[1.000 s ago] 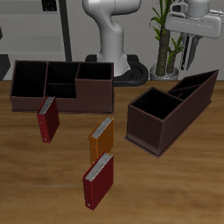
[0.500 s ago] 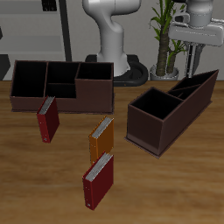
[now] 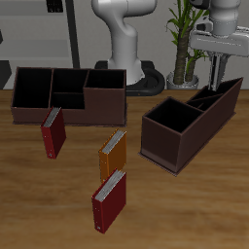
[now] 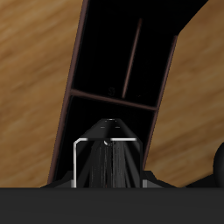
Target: Place the striped book into the left desk caddy's left compartment
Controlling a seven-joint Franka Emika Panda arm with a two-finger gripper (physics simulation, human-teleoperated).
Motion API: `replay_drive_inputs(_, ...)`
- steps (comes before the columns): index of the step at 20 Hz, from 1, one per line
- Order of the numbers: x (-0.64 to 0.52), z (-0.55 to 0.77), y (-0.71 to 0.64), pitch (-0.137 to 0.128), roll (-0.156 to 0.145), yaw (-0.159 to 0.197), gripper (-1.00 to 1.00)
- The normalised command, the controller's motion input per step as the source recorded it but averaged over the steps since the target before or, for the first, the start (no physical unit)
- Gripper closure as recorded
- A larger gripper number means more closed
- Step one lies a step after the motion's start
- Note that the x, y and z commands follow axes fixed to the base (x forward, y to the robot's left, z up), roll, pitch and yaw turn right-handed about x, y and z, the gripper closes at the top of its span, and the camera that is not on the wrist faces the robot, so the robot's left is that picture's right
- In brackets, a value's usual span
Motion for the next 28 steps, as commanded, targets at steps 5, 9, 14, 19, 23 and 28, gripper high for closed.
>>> replay_drive_inputs(5, 0.06, -0.01, 0.02, -0.005, 0.010, 0.007, 1.00)
replay_drive_inputs(9, 0.00, 0.06, -0.02, -0.037, 0.017, 0.014, 1.00)
replay_drive_inputs(14, 0.07, -0.01, -0.01, -0.019, -0.013, 0.009, 1.00)
replay_drive_inputs(19, 0.03, -0.01, 0.00, -0.004, 0.000, -0.003, 1.00)
replay_drive_inputs(23, 0.06, -0.03, -0.02, 0.016, 0.000, -0.006, 1.00)
replay_drive_inputs(28, 0.06, -0.14, 0.06, 0.032, 0.018, 0.004, 1.00)
